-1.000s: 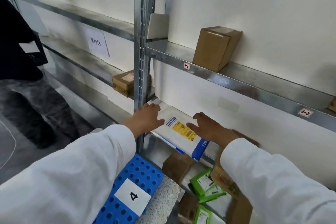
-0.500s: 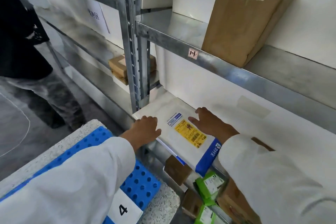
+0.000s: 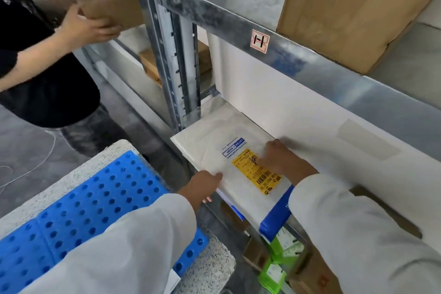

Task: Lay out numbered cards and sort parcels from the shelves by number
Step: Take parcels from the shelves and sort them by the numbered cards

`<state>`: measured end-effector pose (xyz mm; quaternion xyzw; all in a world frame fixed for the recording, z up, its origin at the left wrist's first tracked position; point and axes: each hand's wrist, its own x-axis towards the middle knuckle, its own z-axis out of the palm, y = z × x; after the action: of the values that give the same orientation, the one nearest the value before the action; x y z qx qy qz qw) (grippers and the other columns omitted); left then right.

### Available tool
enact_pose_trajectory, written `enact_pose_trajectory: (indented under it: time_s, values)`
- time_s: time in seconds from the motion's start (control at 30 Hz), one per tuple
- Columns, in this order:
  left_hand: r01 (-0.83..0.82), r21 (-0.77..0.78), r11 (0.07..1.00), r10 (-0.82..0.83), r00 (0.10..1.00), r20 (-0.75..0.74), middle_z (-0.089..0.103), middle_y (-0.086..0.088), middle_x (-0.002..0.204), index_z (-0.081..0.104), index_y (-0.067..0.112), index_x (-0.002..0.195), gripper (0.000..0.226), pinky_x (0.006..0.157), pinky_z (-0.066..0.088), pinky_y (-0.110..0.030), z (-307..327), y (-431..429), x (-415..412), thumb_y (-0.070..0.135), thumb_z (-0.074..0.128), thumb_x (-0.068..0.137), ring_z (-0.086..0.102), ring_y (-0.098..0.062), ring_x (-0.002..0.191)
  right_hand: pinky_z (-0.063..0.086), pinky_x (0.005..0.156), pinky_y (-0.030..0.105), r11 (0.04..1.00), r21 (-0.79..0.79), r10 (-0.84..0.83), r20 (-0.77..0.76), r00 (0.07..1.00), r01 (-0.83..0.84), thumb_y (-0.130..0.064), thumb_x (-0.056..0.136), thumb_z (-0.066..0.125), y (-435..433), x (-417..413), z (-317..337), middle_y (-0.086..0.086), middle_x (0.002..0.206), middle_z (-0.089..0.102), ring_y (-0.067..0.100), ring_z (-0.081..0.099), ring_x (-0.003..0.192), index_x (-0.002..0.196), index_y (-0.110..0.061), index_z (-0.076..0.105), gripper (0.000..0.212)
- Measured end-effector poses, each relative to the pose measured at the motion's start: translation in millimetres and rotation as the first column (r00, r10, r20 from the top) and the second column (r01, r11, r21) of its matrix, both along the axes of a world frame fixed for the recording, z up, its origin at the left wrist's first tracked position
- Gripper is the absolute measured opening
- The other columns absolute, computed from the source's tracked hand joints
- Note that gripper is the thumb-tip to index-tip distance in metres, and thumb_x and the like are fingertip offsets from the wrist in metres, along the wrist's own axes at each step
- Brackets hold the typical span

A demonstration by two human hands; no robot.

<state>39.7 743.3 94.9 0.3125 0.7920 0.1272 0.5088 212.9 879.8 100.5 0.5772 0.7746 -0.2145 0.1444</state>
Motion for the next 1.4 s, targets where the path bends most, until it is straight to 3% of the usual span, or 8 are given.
enact_pose_trajectory:
  time_s: [0.2, 0.4, 0.63, 0.93, 1.07, 1.17, 1.27, 1.4]
  values:
    - [-0.549, 0.017, 0.836, 0.480, 0.746, 0.461, 0.063, -0.018, 0.116, 0.048, -0.001, 0.125, 0.040, 0.055, 0.059, -0.031, -23, -2, 12, 0.022, 0.061, 0.094, 0.066, -0.030, 0.094, 0.039, 0.103, 0.046, 0.997, 0.044, 0.052, 0.125, 0.991, -0.057, -0.055, 0.089, 0.050, 1, -1, -7, 0.018, 0.146, 0.032, 0.038, 0.040, 0.130, 0.137, -0.009, 0.031, 0.069]
    - [-0.665, -0.019, 0.747, 0.576, 0.632, 0.518, 0.064, -0.018, 0.109, 0.050, -0.003, 0.120, 0.035, 0.062, 0.058, -0.045, -16, -10, -1, 0.014, 0.063, 0.092, 0.065, -0.033, 0.093, 0.029, 0.110, 0.055, 0.989, -0.110, -0.089, 0.054, 0.995, 0.094, -0.069, 0.076, 0.061, 8, 0, 0, 0.017, 0.156, 0.016, 0.042, 0.018, 0.142, 0.148, -0.008, 0.021, 0.103]
    - [-0.676, -0.015, 0.737, 0.627, 0.676, 0.387, 0.059, -0.011, 0.115, 0.044, 0.008, 0.127, 0.037, 0.081, 0.057, -0.048, -17, -27, 1, 0.031, 0.049, 0.099, 0.061, -0.030, 0.099, 0.030, 0.110, 0.048, 0.966, -0.171, -0.198, -0.021, 0.980, 0.192, -0.068, 0.079, 0.059, -11, -6, 2, 0.015, 0.159, 0.007, 0.034, 0.014, 0.146, 0.152, -0.010, 0.001, 0.110]
    - [-0.678, 0.151, 0.719, 0.617, 0.724, 0.309, 0.049, -0.011, 0.134, 0.037, 0.007, 0.142, 0.050, 0.100, 0.039, -0.039, 6, -35, 0, 0.036, 0.041, 0.101, 0.048, -0.029, 0.120, 0.028, 0.111, 0.047, 0.925, -0.250, -0.333, -0.165, 0.928, 0.287, -0.073, 0.079, 0.053, -31, 2, 18, 0.007, 0.160, 0.005, 0.032, 0.018, 0.145, 0.153, -0.023, 0.019, 0.096]
    - [-0.667, 0.153, 0.729, 0.624, 0.740, 0.249, 0.054, -0.012, 0.122, 0.045, 0.003, 0.136, 0.059, 0.092, 0.038, -0.036, 1, -52, -24, 0.048, 0.031, 0.101, 0.051, -0.030, 0.113, 0.042, 0.102, 0.041, 0.859, -0.410, -0.459, -0.356, 0.814, 0.305, -0.063, 0.076, 0.066, -39, -7, 20, 0.005, 0.145, 0.044, 0.029, 0.051, 0.124, 0.146, -0.016, 0.036, 0.089]
    - [-0.700, 0.121, 0.704, 0.666, 0.710, 0.230, 0.052, -0.013, 0.117, 0.044, 0.000, 0.136, 0.064, 0.100, 0.037, -0.039, -7, -61, -39, 0.051, 0.027, 0.101, 0.050, -0.029, 0.107, 0.047, 0.085, 0.034, 0.807, -0.522, -0.533, -0.446, 0.719, 0.275, -0.043, 0.089, 0.062, -51, -13, 19, 0.002, 0.112, 0.061, 0.021, 0.061, 0.088, 0.128, -0.012, 0.055, 0.050]
    - [-0.701, 0.124, 0.702, 0.681, 0.712, 0.169, 0.051, -0.014, 0.116, 0.043, -0.003, 0.137, 0.063, 0.104, 0.035, -0.040, -5, -61, -43, 0.048, 0.025, 0.102, 0.049, -0.031, 0.115, 0.048, 0.097, 0.043, 0.751, -0.588, -0.620, -0.470, 0.629, 0.301, -0.041, 0.091, 0.060, -54, -11, 14, 0.011, 0.116, 0.067, 0.029, 0.064, 0.099, 0.120, -0.014, 0.063, 0.040]
    - [-0.604, 0.198, 0.772, 0.599, 0.796, 0.088, 0.039, 0.002, 0.073, 0.053, 0.000, 0.126, 0.050, 0.086, 0.045, -0.037, -5, -56, -40, 0.036, 0.026, 0.104, 0.046, -0.022, 0.078, 0.050, 0.086, 0.036, 0.743, -0.532, -0.656, -0.455, 0.602, 0.407, -0.046, 0.088, 0.064, -54, -13, 13, 0.006, 0.115, 0.064, 0.026, 0.063, 0.096, 0.116, -0.013, 0.061, 0.043]
